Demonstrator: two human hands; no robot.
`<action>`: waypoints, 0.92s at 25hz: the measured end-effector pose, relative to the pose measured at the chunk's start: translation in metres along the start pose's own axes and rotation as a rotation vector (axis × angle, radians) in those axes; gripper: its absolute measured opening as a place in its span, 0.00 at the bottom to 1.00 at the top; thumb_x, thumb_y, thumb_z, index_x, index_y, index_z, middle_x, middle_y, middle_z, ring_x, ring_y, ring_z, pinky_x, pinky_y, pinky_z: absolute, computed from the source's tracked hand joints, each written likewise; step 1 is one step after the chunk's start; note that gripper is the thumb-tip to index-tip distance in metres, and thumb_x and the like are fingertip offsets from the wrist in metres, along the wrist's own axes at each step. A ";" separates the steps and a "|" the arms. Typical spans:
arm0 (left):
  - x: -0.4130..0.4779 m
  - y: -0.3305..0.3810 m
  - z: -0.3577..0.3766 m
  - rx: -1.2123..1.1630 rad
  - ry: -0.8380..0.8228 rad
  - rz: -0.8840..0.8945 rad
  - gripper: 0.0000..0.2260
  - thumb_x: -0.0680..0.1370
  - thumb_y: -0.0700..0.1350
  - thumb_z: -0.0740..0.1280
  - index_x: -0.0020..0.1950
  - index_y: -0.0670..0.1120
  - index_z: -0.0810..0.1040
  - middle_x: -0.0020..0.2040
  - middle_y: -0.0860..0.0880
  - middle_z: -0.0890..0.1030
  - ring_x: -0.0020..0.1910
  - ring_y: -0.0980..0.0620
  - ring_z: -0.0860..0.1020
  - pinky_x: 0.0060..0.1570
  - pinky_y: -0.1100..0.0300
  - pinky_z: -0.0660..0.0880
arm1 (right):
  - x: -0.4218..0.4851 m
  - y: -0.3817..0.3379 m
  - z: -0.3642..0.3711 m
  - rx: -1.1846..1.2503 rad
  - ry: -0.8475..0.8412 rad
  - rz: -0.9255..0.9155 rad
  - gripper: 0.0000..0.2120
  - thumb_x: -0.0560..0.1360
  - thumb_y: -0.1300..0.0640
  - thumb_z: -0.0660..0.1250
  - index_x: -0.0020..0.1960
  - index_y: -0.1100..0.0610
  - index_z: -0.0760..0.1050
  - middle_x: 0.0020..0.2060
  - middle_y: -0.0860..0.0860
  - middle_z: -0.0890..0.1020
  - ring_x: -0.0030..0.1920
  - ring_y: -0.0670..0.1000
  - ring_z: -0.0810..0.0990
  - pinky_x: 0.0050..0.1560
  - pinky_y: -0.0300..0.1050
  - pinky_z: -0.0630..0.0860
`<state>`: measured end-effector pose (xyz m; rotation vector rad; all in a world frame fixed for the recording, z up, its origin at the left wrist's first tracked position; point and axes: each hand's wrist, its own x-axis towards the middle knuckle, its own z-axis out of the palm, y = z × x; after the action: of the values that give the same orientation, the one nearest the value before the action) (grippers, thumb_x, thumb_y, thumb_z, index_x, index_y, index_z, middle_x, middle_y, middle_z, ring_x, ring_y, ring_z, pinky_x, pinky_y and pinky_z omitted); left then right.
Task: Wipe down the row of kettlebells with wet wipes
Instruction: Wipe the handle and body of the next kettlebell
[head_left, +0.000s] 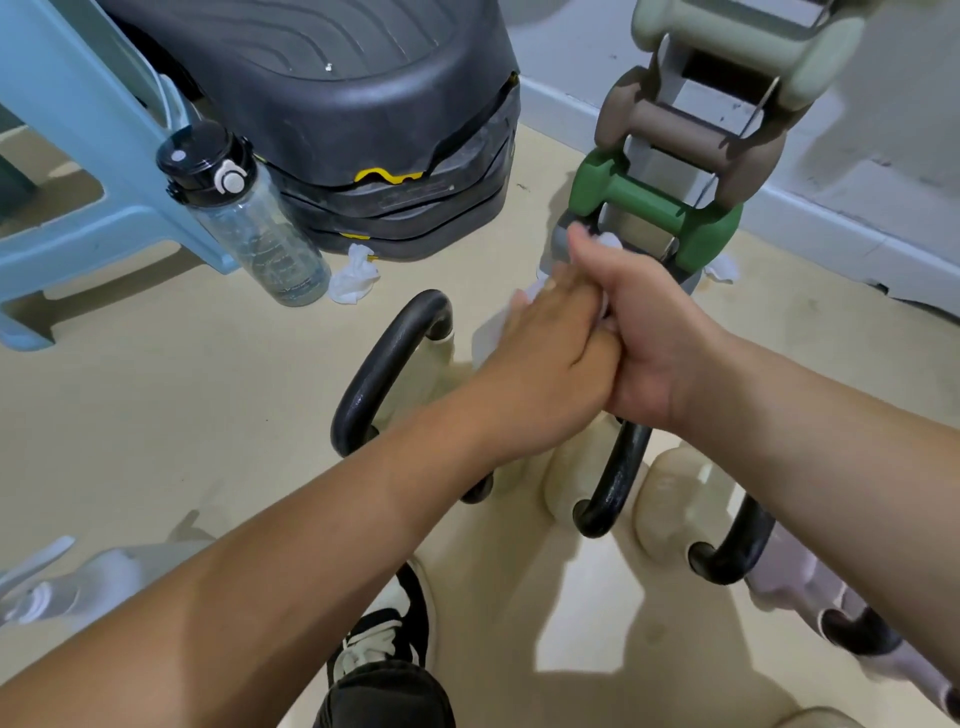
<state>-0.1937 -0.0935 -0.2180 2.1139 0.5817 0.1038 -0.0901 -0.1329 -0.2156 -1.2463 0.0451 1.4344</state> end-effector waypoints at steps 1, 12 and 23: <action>0.001 0.000 0.000 0.037 -0.005 0.029 0.25 0.80 0.47 0.54 0.77 0.43 0.68 0.80 0.45 0.64 0.82 0.48 0.54 0.81 0.47 0.46 | 0.003 -0.001 -0.005 0.008 0.065 -0.001 0.22 0.79 0.46 0.64 0.68 0.57 0.76 0.59 0.54 0.85 0.56 0.54 0.86 0.60 0.51 0.80; -0.032 -0.057 0.010 -0.248 0.412 -0.407 0.27 0.79 0.36 0.59 0.77 0.52 0.69 0.75 0.54 0.71 0.74 0.60 0.68 0.72 0.64 0.64 | 0.004 0.022 0.007 -1.132 0.464 -0.632 0.15 0.85 0.55 0.49 0.55 0.55 0.74 0.48 0.54 0.79 0.53 0.56 0.75 0.47 0.42 0.65; -0.062 -0.092 0.023 -0.576 0.392 -0.732 0.18 0.83 0.39 0.62 0.72 0.51 0.75 0.68 0.57 0.78 0.67 0.55 0.76 0.72 0.50 0.71 | 0.077 0.039 0.025 -1.247 0.295 -0.180 0.18 0.83 0.57 0.51 0.57 0.66 0.75 0.47 0.61 0.75 0.61 0.66 0.76 0.56 0.54 0.73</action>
<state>-0.2758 -0.0952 -0.2963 1.2346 1.3436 0.2383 -0.1157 -0.0761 -0.2810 -2.3707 -0.8550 1.0577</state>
